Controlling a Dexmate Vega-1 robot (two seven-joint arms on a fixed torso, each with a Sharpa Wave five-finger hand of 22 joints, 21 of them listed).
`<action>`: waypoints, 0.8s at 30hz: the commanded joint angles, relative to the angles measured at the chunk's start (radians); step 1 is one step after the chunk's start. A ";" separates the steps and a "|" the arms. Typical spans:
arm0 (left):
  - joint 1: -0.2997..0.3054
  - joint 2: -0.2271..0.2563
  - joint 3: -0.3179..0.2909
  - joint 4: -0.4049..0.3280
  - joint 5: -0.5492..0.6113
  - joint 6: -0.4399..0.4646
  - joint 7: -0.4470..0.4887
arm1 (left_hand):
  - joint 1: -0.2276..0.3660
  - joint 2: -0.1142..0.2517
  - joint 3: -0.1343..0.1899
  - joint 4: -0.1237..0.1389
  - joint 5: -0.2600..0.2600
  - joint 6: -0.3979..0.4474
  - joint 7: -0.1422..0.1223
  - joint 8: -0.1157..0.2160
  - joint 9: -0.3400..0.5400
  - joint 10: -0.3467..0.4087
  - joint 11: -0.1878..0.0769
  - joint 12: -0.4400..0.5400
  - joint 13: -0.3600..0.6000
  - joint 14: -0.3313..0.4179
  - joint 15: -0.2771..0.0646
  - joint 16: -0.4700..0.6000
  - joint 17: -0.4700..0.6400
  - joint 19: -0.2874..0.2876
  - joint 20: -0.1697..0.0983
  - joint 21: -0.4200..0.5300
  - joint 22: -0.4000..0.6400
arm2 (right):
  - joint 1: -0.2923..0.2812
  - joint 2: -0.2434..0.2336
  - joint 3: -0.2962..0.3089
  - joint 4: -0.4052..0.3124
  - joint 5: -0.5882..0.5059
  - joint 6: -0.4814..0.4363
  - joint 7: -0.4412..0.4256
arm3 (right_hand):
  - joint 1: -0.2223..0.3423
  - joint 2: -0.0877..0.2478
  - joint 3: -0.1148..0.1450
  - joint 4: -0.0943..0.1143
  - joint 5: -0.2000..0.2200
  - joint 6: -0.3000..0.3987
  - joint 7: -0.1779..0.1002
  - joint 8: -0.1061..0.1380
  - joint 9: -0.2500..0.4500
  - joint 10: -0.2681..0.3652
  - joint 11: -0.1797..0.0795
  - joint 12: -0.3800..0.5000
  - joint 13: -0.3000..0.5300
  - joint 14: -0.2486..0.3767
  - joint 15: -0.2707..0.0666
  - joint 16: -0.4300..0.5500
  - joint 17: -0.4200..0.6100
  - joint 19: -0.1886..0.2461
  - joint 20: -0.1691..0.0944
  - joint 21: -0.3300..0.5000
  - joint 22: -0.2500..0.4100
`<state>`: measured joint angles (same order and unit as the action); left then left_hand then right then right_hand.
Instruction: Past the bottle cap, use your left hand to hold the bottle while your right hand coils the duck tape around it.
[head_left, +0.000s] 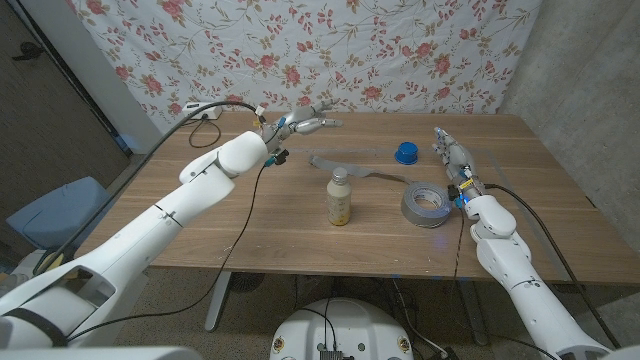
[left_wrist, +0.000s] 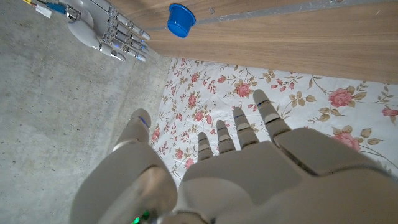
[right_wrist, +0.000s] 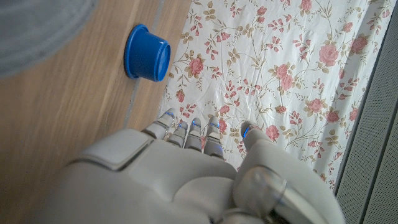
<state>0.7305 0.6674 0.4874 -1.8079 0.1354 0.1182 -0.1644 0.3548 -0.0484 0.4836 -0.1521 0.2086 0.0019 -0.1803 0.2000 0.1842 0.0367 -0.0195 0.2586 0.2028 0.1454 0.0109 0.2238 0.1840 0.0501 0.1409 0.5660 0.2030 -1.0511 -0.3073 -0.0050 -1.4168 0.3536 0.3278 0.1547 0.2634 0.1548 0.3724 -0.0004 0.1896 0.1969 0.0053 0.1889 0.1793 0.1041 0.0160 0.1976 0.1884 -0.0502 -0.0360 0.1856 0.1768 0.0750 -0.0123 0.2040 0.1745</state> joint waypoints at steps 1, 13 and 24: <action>-0.053 0.075 0.052 -0.174 0.045 0.050 -0.116 | 0.023 -0.004 -0.001 -0.008 0.011 0.020 -0.007 0.009 0.002 0.027 0.000 0.011 0.005 0.023 0.002 0.005 0.005 0.009 0.005 0.007 0.005 | -0.079 0.002 0.024 -0.073 -0.004 0.015 -0.051 | 0.004 -0.004 0.001 -0.007 0.005 0.006 -0.003 0.004 0.003 0.010 0.003 0.005 0.003 0.007 -0.011 0.009 0.002 0.009 0.004 0.003 0.004; -0.091 0.127 0.090 -0.307 0.135 0.134 -0.244 | 0.051 -0.013 -0.005 -0.011 0.020 0.026 -0.016 0.006 0.003 0.025 0.002 0.006 0.008 0.034 -0.002 0.003 0.005 0.023 0.011 0.013 0.007 | -0.152 0.007 0.041 -0.142 -0.009 0.038 -0.092 | 0.002 -0.005 -0.001 -0.009 0.005 0.007 -0.003 0.004 0.003 0.012 0.003 0.005 0.003 0.009 -0.009 0.009 0.003 0.009 0.005 0.003 0.004; -0.153 0.146 0.136 -0.379 0.228 0.182 -0.386 | 0.117 -0.036 -0.011 -0.020 0.039 0.044 -0.005 0.010 0.005 0.058 0.002 0.013 0.011 0.042 -0.005 -0.001 0.005 0.030 0.005 0.010 0.004 | -0.183 0.019 0.042 -0.156 -0.008 0.058 -0.119 | 0.001 -0.004 -0.002 -0.010 0.005 0.009 -0.002 0.004 0.003 0.012 0.006 0.004 0.003 0.010 -0.006 0.009 0.003 0.009 0.005 0.002 0.004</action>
<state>0.6354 0.7864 0.5775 -2.0965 0.2761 0.2491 -0.4218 0.4471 -0.0813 0.4711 -0.1642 0.2369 0.0304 -0.1911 0.2074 0.1840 0.0754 -0.0212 0.2622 0.2112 0.1655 0.0084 0.2168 0.1838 0.0657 0.1532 0.5729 0.2056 -1.1944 -0.2990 0.0314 -1.5460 0.3464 0.3660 0.0688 0.2633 0.1548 0.3682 -0.0045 0.1896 0.1967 0.0053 0.1889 0.1792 0.1075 0.0196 0.1974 0.1883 -0.0447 -0.0305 0.1856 0.1769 0.0801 -0.0067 0.2039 0.1745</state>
